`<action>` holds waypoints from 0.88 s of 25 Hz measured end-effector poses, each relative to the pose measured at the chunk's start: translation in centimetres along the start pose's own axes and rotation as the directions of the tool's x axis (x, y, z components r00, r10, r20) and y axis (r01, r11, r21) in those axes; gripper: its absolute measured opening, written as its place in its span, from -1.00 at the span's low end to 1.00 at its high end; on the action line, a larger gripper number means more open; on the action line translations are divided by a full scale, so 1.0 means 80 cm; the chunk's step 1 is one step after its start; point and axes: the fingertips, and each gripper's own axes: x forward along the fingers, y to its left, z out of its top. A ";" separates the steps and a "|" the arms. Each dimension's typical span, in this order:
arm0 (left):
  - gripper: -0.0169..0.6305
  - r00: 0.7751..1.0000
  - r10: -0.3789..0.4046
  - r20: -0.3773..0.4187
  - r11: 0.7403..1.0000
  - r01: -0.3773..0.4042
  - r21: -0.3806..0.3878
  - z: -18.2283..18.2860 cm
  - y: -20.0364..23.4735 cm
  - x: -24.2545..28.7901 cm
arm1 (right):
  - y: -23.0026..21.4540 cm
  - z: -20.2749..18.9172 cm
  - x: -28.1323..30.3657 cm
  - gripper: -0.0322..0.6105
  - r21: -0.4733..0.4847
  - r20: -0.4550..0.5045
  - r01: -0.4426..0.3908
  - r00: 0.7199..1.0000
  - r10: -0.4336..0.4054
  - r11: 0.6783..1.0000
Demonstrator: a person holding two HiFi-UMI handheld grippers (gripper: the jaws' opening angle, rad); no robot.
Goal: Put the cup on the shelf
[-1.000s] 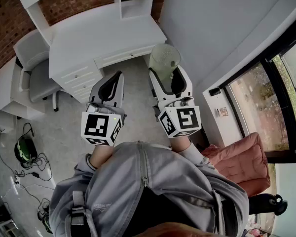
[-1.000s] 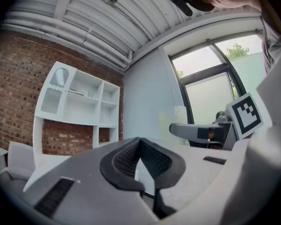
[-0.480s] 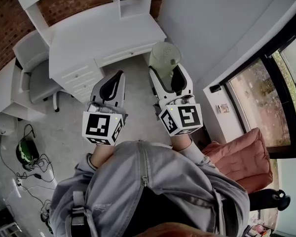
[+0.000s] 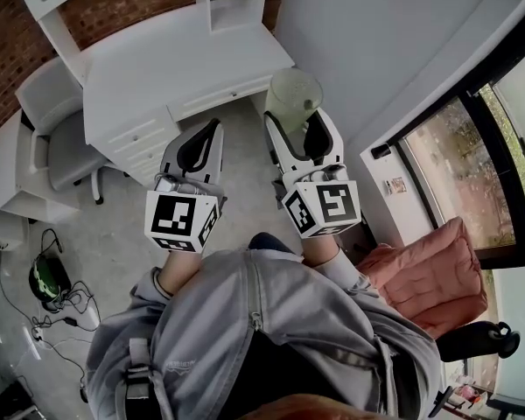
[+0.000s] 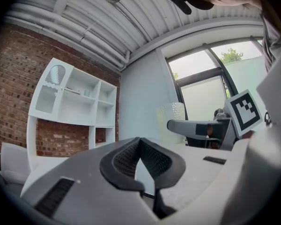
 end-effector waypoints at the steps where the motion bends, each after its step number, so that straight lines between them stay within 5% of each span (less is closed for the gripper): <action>1: -0.93 1.000 -0.005 -0.002 1.000 0.005 0.002 -0.001 0.002 0.002 | 0.000 -0.001 0.003 0.09 0.001 0.000 0.003 1.000 -0.003 1.000; 22: -0.93 0.999 0.029 -0.029 0.999 -0.030 -0.039 -0.049 0.080 0.150 | -0.096 -0.063 0.142 0.09 0.030 -0.025 -0.013 1.000 0.014 0.999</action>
